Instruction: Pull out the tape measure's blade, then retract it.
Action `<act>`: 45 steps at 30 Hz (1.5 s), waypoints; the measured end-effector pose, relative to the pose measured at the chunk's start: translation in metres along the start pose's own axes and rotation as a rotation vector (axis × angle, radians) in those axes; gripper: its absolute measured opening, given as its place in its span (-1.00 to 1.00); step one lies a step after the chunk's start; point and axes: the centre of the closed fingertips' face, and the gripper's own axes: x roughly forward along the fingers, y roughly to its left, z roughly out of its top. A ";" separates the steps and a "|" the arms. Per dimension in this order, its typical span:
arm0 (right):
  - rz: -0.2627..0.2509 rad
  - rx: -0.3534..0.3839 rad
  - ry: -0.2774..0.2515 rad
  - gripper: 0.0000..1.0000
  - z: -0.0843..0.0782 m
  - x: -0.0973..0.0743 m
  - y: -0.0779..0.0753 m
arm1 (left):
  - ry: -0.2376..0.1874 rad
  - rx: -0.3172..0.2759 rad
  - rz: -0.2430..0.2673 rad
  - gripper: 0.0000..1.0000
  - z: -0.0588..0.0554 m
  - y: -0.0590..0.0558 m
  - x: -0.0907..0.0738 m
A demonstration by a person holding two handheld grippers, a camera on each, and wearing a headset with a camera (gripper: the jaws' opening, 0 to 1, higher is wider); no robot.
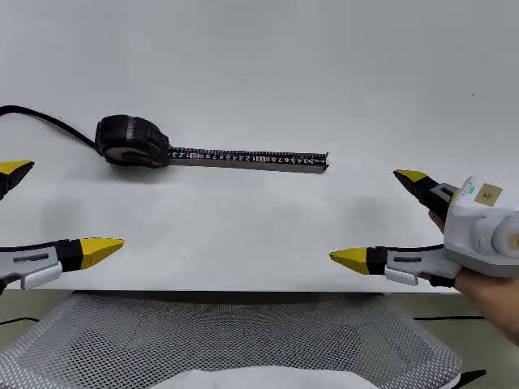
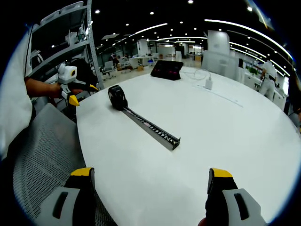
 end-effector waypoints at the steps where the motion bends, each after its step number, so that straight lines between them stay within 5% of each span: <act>1: 0.001 0.001 0.000 0.98 0.000 0.000 0.000 | 0.002 0.001 0.000 0.92 0.000 0.000 0.000; 28: 0.009 -0.004 0.011 0.98 -0.002 0.000 0.003 | 0.001 -0.007 -0.002 0.90 0.002 -0.001 0.002; 45: 0.013 -0.012 -0.002 0.95 0.005 0.002 0.000 | -0.001 -0.035 0.018 0.91 0.013 -0.004 0.022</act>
